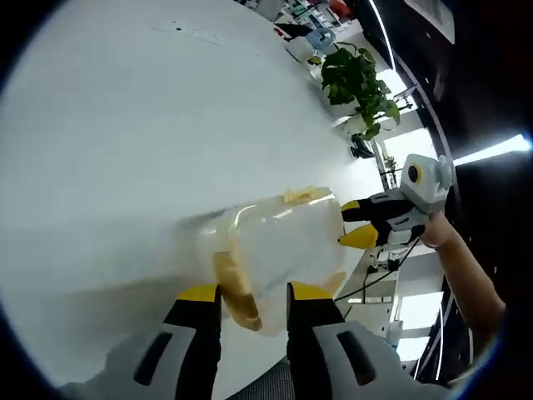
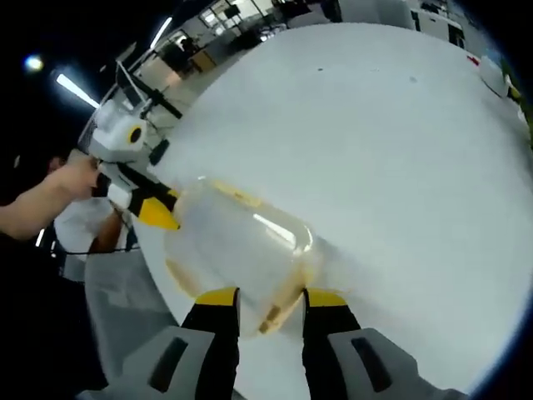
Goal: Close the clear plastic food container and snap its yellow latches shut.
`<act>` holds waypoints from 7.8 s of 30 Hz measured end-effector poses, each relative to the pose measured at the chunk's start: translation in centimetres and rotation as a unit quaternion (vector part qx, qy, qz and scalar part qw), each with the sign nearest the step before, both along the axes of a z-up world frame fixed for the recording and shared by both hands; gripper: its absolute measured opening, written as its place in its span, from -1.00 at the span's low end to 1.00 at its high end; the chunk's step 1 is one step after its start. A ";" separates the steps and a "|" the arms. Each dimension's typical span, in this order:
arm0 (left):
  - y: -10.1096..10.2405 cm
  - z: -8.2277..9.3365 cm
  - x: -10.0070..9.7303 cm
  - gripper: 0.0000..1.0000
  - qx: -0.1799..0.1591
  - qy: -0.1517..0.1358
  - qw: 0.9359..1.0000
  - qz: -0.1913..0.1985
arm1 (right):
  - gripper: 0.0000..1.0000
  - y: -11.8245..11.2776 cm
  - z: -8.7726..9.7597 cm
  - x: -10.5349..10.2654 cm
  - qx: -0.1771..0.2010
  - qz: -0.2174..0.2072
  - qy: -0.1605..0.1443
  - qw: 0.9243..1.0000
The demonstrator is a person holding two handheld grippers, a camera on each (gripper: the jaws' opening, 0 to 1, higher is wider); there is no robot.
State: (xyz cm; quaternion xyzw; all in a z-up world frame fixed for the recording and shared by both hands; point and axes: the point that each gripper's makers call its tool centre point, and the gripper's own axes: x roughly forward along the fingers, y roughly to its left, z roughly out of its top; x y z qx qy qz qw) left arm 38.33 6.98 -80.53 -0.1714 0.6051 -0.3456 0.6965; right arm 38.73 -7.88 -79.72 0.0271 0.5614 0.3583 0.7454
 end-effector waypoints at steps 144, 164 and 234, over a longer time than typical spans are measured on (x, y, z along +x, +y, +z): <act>-6.1 1.2 -1.5 0.02 0.216 -0.414 0.781 -0.414 | -0.52 10.5 0.2 4.2 0.004 0.371 -0.007 0.929; -6.4 1.3 -1.3 -0.03 0.217 -0.447 0.762 -0.415 | -0.54 10.0 0.4 4.2 0.013 0.329 0.031 0.944; -3.4 2.2 0.6 0.61 0.168 -0.327 0.800 -0.474 | 0.49 6.6 0.4 0.2 -0.057 0.415 -0.098 0.903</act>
